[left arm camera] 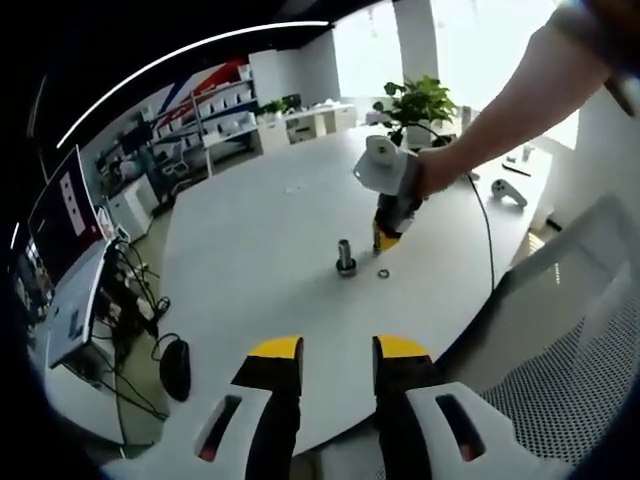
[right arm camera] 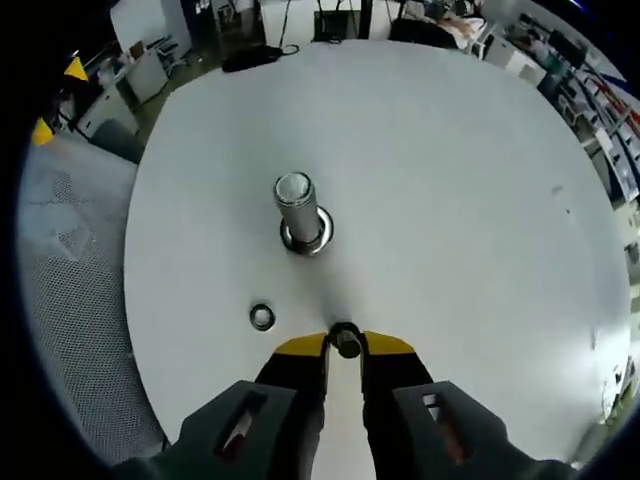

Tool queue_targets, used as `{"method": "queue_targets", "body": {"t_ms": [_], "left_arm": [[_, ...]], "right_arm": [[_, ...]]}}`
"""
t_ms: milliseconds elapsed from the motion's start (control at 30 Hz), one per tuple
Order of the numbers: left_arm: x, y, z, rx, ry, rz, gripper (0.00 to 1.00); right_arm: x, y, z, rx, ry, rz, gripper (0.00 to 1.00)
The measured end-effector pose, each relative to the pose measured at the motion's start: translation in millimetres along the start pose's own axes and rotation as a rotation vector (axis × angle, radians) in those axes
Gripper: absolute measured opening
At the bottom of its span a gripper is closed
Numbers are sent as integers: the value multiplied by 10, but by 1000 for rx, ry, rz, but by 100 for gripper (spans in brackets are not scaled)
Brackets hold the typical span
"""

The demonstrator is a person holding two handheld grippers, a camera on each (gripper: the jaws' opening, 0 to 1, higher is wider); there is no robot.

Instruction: Place the washer onto the threaded stud by aligning its center hole with the stud, sliding it down to the base, and recovering from edge contact or off-axis alignment until the washer reaches the visible bottom stop.

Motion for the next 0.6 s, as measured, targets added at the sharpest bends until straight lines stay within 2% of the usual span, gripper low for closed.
{"method": "queue_targets", "body": {"t_ms": [433, 600], "left_arm": [[13, 0, 8, -3, 8, 1, 25], [20, 34, 23, -24, 11, 2, 25]], "right_arm": [[-18, 75, -32, -2, -7, 21, 19], [-10, 121, -83, 11, -7, 43, 22]]}}
Point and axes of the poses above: the point that each gripper's makers call its tool centre point, and the gripper's own axes: z roughly forward along the fingers, x roughly to its right, y roughly out of its underside, the point moved 2 cm from there along -z, roughly backward along the fingers, and after that the axes turned 5 degrees about -z, right-handed, at the moved point
